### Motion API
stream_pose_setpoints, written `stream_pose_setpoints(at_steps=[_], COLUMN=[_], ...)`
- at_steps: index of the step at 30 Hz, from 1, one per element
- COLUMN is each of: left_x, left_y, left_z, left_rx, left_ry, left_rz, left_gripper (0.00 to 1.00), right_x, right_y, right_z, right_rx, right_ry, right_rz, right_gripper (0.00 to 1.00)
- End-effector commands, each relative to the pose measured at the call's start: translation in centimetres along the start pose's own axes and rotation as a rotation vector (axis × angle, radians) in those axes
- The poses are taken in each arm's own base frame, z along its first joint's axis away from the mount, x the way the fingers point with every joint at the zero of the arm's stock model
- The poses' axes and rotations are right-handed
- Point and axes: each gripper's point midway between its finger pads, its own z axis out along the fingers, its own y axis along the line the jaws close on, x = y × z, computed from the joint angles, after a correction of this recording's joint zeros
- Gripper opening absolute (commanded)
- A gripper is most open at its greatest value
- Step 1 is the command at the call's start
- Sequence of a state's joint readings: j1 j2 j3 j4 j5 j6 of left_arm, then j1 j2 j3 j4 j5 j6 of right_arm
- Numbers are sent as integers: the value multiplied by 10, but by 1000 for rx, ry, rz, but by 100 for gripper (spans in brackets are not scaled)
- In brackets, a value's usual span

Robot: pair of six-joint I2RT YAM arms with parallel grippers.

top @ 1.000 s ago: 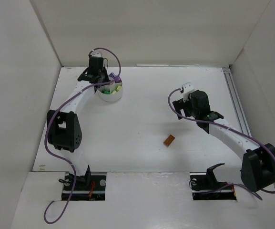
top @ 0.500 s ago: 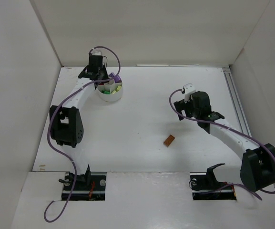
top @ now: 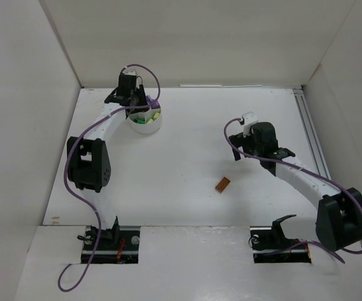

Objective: Sort the legos into containers by color

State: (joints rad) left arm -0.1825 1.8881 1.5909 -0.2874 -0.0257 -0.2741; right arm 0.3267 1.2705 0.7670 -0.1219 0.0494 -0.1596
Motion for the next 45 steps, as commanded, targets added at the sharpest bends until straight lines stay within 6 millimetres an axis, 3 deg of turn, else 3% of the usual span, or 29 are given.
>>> stream_pose_setpoints(at_steps=[1, 5, 6, 7, 8, 10, 11, 14, 17, 20, 23, 27, 33, 39, 43, 45], left_x=[-34, -33, -33, -27, -32, -18, -24, -9, 1, 3, 6, 8, 6, 12, 17, 21], left_y=[-10, -14, -16, -14, -23, -31, -42, -60, -70, -78, -84, -94, -92, -92, -83, -79], left_z=[-38, -53, -57, -57, -72, -80, -95, -106, -112, -114, -116, -121, -127, -131, -132, -131], left_rx=[48, 85, 101, 102, 138, 187, 236, 311, 367, 397, 417, 443, 436, 431, 398, 389], left_ry=[-110, -124, -130, -133, -165, -156, -203, -206, -191, -187, -176, -165, -176, -168, -176, -181], left_rz=[-1, -12, -26, -26, -35, -34, -24, -33, -19, -19, -23, -10, -12, -9, -14, -16], left_gripper=[41, 62, 74, 94, 100, 100, 100, 100, 100, 100, 100, 100, 100, 100, 100, 100], right_x=[17, 32, 36, 41, 56, 73, 87, 108, 120, 115, 103, 101, 89, 69, 76, 83], right_y=[15, 34, 31, 44, 51, 61, 75, 96, 99, 108, 125, 147, 172, 175, 176, 167], right_z=[-4, -14, -19, -25, -34, -44, -51, -66, -71, -68, -58, -45, -19, -1, 3, 2], right_rx=[-37, -34, 19, 16, 33, 58, 38, 26, 48, 18, -60, -156, -260, -248, -238, -197], right_ry=[44, 105, 123, 142, 194, 241, 277, 336, 375, 355, 341, 348, 311, 288, 325, 348], right_rz=[87, 130, 151, 158, 229, 278, 286, 376, 407, 400, 374, 320, 277, 218, 151, 125], right_gripper=[100, 100, 100, 100, 100, 100, 100, 100, 100, 91, 87, 87, 87, 89, 78, 78])
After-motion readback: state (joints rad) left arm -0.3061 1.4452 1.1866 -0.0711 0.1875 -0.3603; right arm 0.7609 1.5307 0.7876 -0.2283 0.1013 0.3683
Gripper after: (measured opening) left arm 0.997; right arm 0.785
